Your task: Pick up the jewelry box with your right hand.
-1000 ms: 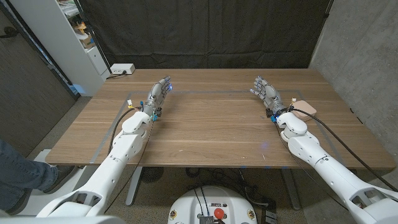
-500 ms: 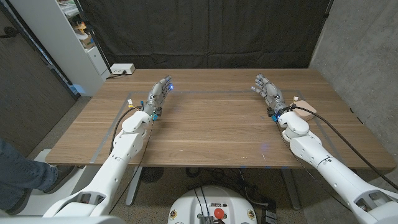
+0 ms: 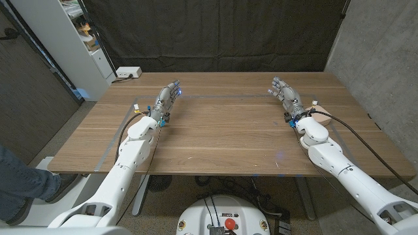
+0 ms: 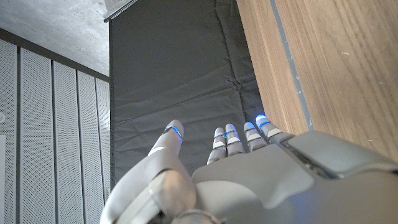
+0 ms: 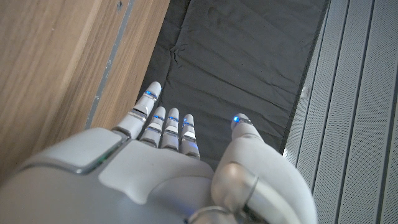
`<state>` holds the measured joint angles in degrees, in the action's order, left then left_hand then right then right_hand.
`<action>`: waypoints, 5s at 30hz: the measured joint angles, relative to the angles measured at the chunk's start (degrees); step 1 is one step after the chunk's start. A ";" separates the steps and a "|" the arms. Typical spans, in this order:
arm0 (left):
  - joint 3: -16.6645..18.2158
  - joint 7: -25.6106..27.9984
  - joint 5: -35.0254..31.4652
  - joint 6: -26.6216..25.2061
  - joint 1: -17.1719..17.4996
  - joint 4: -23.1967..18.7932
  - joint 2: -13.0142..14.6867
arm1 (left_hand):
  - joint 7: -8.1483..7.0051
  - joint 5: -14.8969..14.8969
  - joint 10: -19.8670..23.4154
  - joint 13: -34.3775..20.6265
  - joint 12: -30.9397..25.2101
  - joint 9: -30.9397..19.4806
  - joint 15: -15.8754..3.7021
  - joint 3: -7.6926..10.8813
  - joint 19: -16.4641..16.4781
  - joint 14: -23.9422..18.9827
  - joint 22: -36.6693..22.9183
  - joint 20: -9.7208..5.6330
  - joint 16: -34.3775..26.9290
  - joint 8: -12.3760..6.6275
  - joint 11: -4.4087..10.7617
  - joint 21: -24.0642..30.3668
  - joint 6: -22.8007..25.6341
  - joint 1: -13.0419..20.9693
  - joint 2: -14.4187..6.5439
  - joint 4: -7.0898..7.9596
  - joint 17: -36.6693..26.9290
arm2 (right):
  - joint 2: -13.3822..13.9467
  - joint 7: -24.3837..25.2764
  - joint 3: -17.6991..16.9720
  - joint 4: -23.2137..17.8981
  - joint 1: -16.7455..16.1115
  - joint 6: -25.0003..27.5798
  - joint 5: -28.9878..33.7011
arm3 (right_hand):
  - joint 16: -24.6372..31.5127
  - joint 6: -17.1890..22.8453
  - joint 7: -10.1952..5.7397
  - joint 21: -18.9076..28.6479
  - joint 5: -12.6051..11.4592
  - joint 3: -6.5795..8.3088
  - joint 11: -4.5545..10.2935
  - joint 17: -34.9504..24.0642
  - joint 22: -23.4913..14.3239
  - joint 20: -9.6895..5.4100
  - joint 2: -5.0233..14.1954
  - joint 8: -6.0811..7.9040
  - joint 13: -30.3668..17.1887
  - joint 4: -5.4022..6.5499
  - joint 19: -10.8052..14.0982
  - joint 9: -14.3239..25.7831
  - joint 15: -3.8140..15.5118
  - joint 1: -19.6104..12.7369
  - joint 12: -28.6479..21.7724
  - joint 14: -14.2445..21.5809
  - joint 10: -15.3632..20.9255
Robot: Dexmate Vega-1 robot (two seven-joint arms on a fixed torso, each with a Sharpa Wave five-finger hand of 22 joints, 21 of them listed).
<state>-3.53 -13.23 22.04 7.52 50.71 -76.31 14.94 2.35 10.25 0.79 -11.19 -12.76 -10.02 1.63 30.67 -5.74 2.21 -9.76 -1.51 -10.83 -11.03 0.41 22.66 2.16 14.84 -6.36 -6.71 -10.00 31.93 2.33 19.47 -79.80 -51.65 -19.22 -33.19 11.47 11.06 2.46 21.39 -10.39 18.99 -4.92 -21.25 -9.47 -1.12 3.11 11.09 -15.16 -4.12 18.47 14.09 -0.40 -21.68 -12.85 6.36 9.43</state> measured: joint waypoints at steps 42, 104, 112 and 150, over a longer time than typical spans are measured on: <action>0.65 -1.26 -0.34 0.37 -0.57 0.66 -0.48 | -0.02 0.39 0.61 -0.01 0.00 0.01 0.00 0.88 0.60 0.00 0.02 0.59 0.00 0.00 0.01 -0.88 0.01 1.19 -0.74 -0.88 0.01 | 7.01 6.29 -3.87 -4.59 -4.44 0.08 7.18 | -0.24 -0.63 -0.62 -1.88 0.00 0.05 0.59 1.56 0.01 0.21 0.93 0.00 1.04 -1.07 -0.28 -1.04 0.23 -0.92 0.59 -0.67 -0.10; 0.94 -2.37 -0.52 0.87 -1.69 2.51 -0.33 | -0.13 0.39 1.23 -0.01 0.00 0.01 0.00 1.81 0.81 0.00 0.03 1.23 0.00 0.00 0.00 -2.55 0.73 2.24 -1.19 -1.35 0.02 | 18.60 20.93 -3.34 -12.30 -8.17 12.23 37.01 | -0.44 -0.71 -1.75 -4.66 0.00 0.09 1.45 4.24 0.01 -0.20 0.89 0.00 2.12 -3.26 -1.65 -2.12 0.92 -3.63 1.21 -1.99 -0.85; 0.96 -2.64 -0.49 0.95 -1.79 2.63 -0.32 | -0.12 0.39 1.23 -0.01 0.00 0.01 0.00 2.05 0.80 0.00 0.03 1.23 0.00 0.00 0.00 -2.54 0.72 2.24 -1.19 -1.59 0.02 | 19.77 21.76 -3.22 -13.78 -8.71 14.25 39.38 | -0.44 -0.51 -1.95 -5.10 0.00 0.10 1.64 4.51 0.01 0.10 0.53 0.00 2.30 -3.25 -2.58 -2.11 1.13 -3.99 1.21 -2.19 -1.06; 0.83 -3.09 -0.60 2.30 -2.21 3.53 -0.64 | -0.32 0.88 1.53 -0.02 0.00 0.01 -0.20 2.05 1.10 -0.21 0.03 1.52 0.00 0.00 0.31 -3.20 1.13 2.48 -0.96 -1.58 0.02 | 24.28 23.58 -3.10 -17.03 -10.33 21.31 47.13 | -0.44 -0.21 -2.89 -6.77 -0.22 -0.01 2.37 5.57 0.01 0.61 0.51 0.00 2.65 -3.63 -3.70 -2.37 1.11 -4.61 1.20 -2.79 -0.94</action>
<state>-2.69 -16.31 21.45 9.82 48.50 -72.78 14.30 2.04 11.14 2.32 -11.21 -12.76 -10.01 1.43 32.72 -4.64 2.01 -9.72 0.01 -10.83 -11.03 0.72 19.46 3.29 17.32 -7.32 -8.29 -9.98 56.21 25.92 16.37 -96.83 -61.98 2.09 13.94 11.03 10.85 -0.43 14.62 -10.60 18.98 -2.54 -15.69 -9.47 -0.51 3.61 11.09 -12.51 -7.75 14.77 11.72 0.72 -26.30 -11.65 3.58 8.49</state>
